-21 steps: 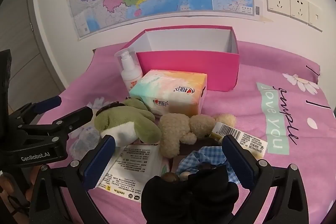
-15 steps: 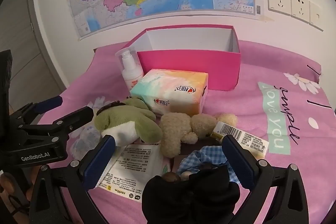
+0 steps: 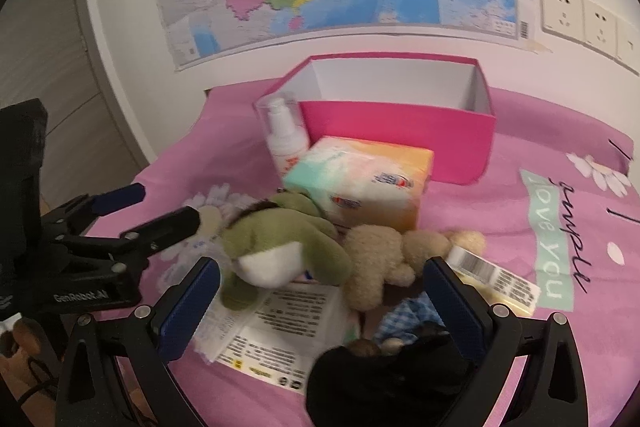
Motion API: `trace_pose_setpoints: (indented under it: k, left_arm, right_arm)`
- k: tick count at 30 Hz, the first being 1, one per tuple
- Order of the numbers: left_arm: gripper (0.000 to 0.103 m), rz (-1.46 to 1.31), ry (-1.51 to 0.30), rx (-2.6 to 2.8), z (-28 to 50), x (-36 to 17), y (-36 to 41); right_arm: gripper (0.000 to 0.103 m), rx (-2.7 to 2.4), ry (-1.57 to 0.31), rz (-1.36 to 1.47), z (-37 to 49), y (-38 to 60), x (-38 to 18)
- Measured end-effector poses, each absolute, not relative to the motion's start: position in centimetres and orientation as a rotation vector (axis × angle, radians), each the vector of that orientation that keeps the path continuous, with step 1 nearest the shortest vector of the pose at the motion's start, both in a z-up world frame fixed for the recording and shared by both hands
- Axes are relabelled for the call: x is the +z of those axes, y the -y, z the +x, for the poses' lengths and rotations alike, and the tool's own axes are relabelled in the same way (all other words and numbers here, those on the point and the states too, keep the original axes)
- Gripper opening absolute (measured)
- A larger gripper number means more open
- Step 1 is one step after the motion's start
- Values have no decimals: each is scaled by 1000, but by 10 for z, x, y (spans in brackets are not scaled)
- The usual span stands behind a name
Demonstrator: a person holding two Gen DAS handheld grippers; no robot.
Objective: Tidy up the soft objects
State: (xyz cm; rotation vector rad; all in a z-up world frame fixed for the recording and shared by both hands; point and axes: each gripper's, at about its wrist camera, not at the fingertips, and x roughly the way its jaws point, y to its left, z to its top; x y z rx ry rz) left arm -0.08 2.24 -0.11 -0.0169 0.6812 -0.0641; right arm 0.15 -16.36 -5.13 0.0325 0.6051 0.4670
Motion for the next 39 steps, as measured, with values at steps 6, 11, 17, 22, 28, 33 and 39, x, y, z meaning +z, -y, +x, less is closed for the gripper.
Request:
trace_pose_setpoints:
  k: [6, 11, 17, 22, 28, 33, 39]
  left_arm:
    - [102, -31, -671, -50, 1, -3, -29]
    - [102, -33, -696, -38, 3, -8, -35]
    - [102, -18, -720, -30, 5, -13, -36]
    - [102, -27, -724, -64, 10, -14, -39]
    - [101, -57, -757, -247, 24, -15, -28]
    - [91, -67, -776, -398, 40, -17, -7]
    - [82, -31, -837, -571, 50, -17, 16]
  right_arm:
    - [89, 532, -601, 12, 7, 144, -49]
    - [76, 553, -616, 19, 16, 138, -53]
    - [63, 585, -646, 7, 23, 134, -60]
    - [59, 612, -644, 27, 21, 151, -58]
    - [58, 655, -642, 105, 17, 185, -52]
    - [60, 698, -654, 156, 15, 204, -53]
    - [60, 690, -677, 141, 10, 215, -59]
